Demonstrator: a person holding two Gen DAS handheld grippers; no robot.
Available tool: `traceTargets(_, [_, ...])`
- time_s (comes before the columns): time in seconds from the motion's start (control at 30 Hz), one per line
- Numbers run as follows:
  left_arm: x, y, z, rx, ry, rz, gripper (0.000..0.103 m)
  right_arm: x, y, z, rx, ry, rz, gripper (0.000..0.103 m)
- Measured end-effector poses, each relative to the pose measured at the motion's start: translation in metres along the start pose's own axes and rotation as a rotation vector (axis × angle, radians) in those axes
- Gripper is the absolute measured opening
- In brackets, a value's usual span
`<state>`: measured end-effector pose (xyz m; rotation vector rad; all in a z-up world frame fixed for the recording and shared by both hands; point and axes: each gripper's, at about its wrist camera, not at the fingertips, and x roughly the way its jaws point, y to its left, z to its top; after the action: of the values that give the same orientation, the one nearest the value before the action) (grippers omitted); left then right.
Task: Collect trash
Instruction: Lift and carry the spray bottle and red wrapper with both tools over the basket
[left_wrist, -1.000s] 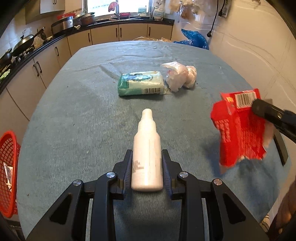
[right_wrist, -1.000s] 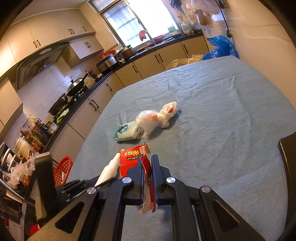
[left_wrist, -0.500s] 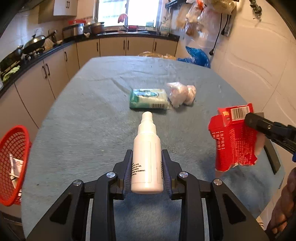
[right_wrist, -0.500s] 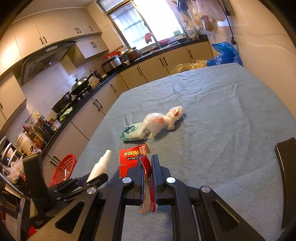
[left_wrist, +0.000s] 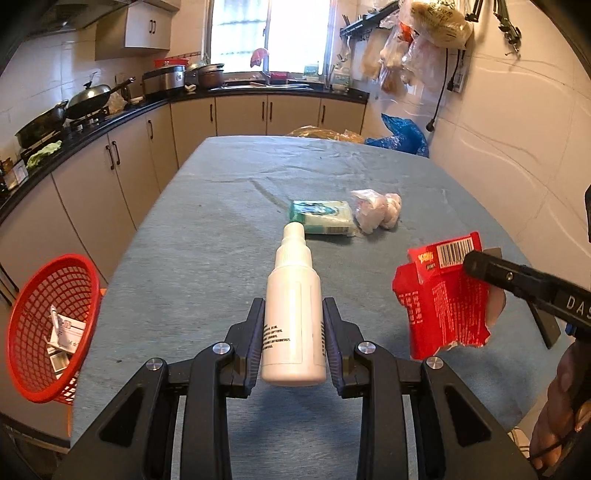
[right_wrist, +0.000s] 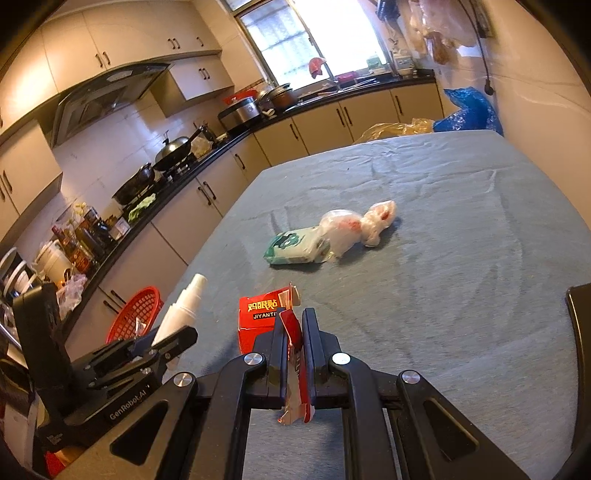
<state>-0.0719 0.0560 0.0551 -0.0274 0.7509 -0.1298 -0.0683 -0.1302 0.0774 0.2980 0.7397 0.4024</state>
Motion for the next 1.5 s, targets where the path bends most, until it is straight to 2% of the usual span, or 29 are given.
traceTargets(0.43, [0.001,0.032,0.0,-0.079,-0.021,0.049,0.029,0.025,0.032,0.002,-0.081,0.046,0.024,0.008])
traceTargets(1.03, [-0.023,0.077,-0.004,-0.151,-0.075,0.114,0.029,0.034,0.081,0.008,-0.168,0.049,0.05,0.008])
traceTargets(1.5, [-0.05,0.145,-0.01,-0.268,-0.127,0.195,0.029,0.056,0.135,0.024,-0.245,0.066,0.127,0.008])
